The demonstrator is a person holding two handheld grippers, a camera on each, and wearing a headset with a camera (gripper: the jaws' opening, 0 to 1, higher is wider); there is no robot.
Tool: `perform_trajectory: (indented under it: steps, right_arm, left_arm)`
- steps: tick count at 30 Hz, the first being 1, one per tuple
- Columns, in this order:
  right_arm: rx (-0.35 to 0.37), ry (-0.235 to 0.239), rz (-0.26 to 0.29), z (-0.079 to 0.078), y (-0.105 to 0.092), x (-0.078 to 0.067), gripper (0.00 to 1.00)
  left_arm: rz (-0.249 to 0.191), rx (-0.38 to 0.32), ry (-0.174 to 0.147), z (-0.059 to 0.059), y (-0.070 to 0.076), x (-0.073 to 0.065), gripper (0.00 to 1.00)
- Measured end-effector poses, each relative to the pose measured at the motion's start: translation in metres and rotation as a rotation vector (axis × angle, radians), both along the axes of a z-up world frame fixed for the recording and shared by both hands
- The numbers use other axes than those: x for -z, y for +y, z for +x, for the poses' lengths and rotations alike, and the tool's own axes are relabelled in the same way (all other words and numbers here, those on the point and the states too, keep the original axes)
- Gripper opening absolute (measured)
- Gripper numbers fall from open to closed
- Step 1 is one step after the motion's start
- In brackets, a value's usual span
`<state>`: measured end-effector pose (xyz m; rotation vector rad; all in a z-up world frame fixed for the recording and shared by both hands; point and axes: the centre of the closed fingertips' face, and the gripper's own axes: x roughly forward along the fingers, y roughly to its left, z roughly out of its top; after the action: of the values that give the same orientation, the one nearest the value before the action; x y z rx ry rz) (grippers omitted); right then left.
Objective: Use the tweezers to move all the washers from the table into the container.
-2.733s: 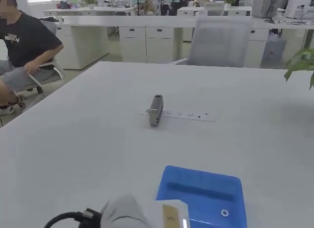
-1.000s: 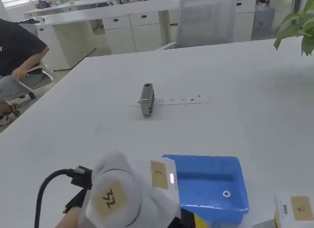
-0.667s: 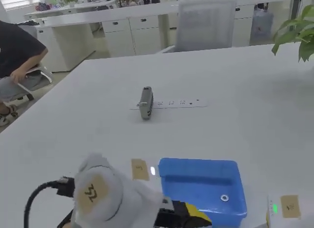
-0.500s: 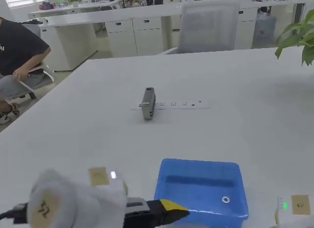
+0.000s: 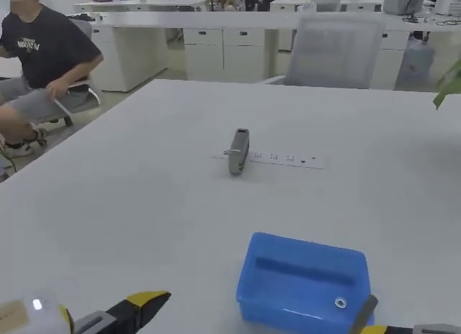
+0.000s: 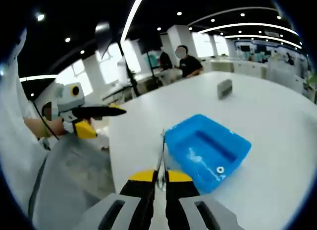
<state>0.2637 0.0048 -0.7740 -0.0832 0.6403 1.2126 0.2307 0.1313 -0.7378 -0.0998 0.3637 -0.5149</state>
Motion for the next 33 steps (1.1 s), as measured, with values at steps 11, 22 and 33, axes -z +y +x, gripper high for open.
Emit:
perform_trajectory:
  steps: [11,22,33]
  right_arm:
    - [0.116,-0.023,0.056,0.052,-0.005,-0.028,0.03]
    - [0.187,-0.075,-0.010,0.087,0.005,0.005,0.03]
    - [0.149,-0.130,-0.081,0.101,0.009,0.027,0.03]
  left_arm:
    - [-0.069,-0.038,-0.055,0.006,0.004,-0.008,0.80]
    - [-0.156,-0.079,-0.110,0.009,0.010,-0.021,0.79]
    - [-0.074,-0.055,-0.090,0.006,0.005,-0.012,0.76]
